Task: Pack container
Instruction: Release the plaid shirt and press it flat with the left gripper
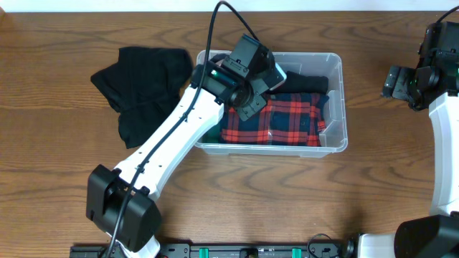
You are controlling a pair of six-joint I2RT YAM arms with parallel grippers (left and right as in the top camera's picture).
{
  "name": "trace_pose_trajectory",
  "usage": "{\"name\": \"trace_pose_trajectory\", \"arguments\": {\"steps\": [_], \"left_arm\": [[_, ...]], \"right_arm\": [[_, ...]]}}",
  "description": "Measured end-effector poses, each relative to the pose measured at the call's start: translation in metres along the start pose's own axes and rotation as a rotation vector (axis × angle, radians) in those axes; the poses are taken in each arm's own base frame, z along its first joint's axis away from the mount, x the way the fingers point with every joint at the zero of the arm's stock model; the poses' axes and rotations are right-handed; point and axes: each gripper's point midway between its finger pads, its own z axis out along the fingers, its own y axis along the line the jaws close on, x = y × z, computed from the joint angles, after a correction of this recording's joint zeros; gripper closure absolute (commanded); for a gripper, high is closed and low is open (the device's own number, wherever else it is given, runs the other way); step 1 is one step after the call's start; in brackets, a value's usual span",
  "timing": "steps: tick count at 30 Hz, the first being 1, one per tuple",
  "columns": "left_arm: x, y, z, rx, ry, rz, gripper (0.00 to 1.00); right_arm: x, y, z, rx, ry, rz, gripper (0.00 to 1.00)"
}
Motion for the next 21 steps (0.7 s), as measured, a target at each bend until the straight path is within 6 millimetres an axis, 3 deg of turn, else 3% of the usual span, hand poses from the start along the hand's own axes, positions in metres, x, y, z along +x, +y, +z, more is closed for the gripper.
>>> {"name": "trace_pose_trajectory", "arguments": {"steps": [15, 21], "left_arm": [[0.037, -0.002, 0.087, 0.062, 0.18, -0.029, 0.94], [0.035, 0.001, 0.096, 0.064, 0.19, -0.033, 0.94]], "right_arm": [[0.0, 0.0, 0.0, 0.0, 0.0, 0.0, 0.01], [0.0, 0.0, 0.0, 0.0, 0.0, 0.0, 0.01]]}}
